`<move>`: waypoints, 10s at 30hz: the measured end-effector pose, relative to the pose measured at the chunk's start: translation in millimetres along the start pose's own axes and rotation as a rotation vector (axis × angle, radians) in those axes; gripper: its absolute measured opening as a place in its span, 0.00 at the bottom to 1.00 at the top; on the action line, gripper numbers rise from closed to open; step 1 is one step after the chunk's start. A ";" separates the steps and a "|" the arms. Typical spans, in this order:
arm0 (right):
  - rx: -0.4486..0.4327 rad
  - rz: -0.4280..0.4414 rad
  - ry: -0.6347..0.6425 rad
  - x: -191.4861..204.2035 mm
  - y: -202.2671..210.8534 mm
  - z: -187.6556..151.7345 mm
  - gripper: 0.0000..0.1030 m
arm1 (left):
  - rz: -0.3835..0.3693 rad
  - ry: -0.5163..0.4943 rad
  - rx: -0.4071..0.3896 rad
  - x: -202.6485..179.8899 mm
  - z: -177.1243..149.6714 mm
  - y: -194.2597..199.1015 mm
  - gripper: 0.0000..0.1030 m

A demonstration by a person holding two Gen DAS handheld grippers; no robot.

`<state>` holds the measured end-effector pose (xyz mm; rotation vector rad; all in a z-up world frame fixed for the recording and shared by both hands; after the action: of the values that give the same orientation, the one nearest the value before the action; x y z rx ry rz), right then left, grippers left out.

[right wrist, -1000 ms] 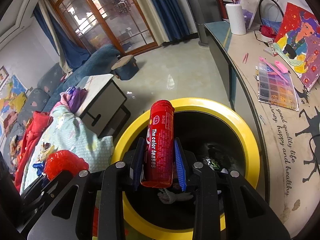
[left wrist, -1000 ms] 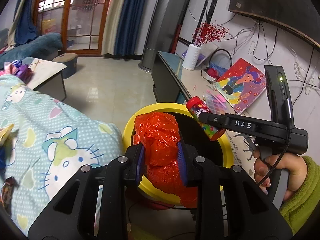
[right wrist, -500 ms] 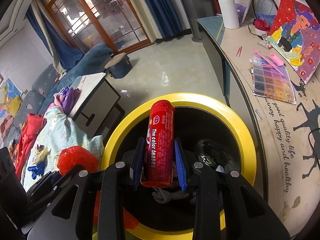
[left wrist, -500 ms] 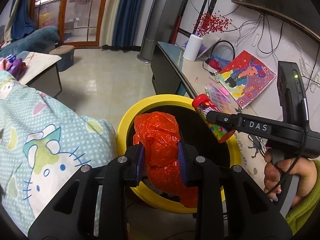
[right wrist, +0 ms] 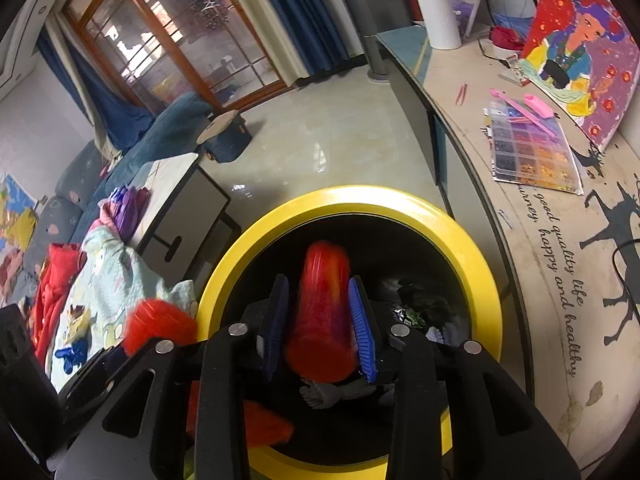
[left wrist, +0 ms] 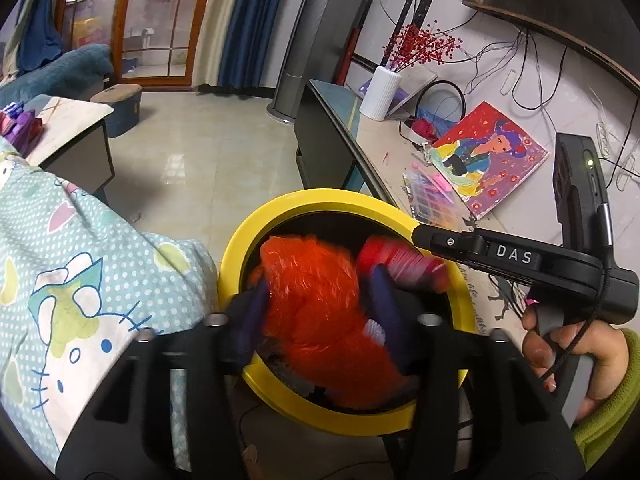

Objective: Collect trash
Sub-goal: 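Open both grippers to drop the red bag and tube into the bin, then move both grippers back toward the blue balloon and wrappers on the bedspread, then grasp the blue balloon with the left gripper while the right grasps a brown wrapper, then carry the blue balloon and brown wrapper over the yellow bin with both grippers, then open both grippers to drop the balloon and wrapper into the bin, then move both grippers back toward the red and yellow wrappers on the bedspread, then grasp the red wrapper with the left gripper while the right grasps the yellow wrapper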

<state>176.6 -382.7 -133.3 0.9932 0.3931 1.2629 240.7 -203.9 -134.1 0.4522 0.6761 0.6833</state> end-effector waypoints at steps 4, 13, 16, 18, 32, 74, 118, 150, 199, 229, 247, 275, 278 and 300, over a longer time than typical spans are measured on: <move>-0.011 -0.009 -0.015 -3.4 2.2 1.6 0.38 | -0.002 0.000 -0.009 -1.0 -0.8 3.9 0.58; -0.054 -0.010 -0.032 -4.1 12.7 6.5 0.51 | 0.027 0.028 -0.080 2.2 4.8 29.9 0.89; -0.079 0.000 -0.031 -0.4 19.9 8.1 0.53 | 0.062 0.024 -0.122 2.9 7.1 46.3 0.89; -0.107 0.010 -0.011 6.2 27.7 9.2 0.54 | 0.088 0.028 -0.148 4.6 7.6 57.8 0.89; -0.229 0.126 0.144 73.3 73.8 -2.9 0.69 | 0.275 0.102 -0.322 38.6 4.1 148.3 0.89; 0.028 0.358 0.623 295.1 56.5 -132.5 0.71 | 0.381 0.515 -0.409 205.9 -61.1 276.0 0.86; 0.050 0.293 0.571 265.5 30.2 -101.6 0.06 | 0.060 0.501 -0.292 167.6 -60.2 225.5 0.05; -0.083 0.234 0.294 142.7 60.5 -20.6 0.06 | -0.013 0.191 -0.172 44.0 -20.1 151.1 0.05; 0.005 0.062 0.056 4.8 18.2 7.8 0.08 | -0.059 -0.061 0.026 -31.0 -1.4 13.3 0.05; -0.197 0.122 0.142 64.0 64.9 3.1 0.67 | 0.224 0.047 -0.213 30.7 12.1 109.3 0.89; -0.194 0.260 0.426 180.0 81.8 -36.0 0.72 | 0.448 0.160 -0.381 103.2 8.1 202.2 0.89; 0.049 0.337 0.572 353.3 -7.7 -90.4 0.54 | 0.463 0.637 -0.518 266.1 -61.4 284.0 0.80; 0.088 0.325 0.562 358.4 -24.0 -93.0 0.50 | 0.416 0.693 -0.527 280.2 -67.0 277.9 0.73; 0.086 0.432 0.592 351.8 -6.8 -112.8 0.09 | 0.303 0.676 -0.514 281.5 -64.8 265.6 0.00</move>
<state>206.2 -15.2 -109.2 0.7806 0.7170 1.9532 246.6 188.4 -141.8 -0.1781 1.0325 1.2815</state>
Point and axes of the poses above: each gripper's, at about its wrist camera, not at the fingertips, and y roughly against the way its jaws point, x to its left, z to its top, the point moved 3 cm from there along -y, roughly the way its jaws point, and after that the axes turned 11 degrees about -z, right-handed, at the moved point
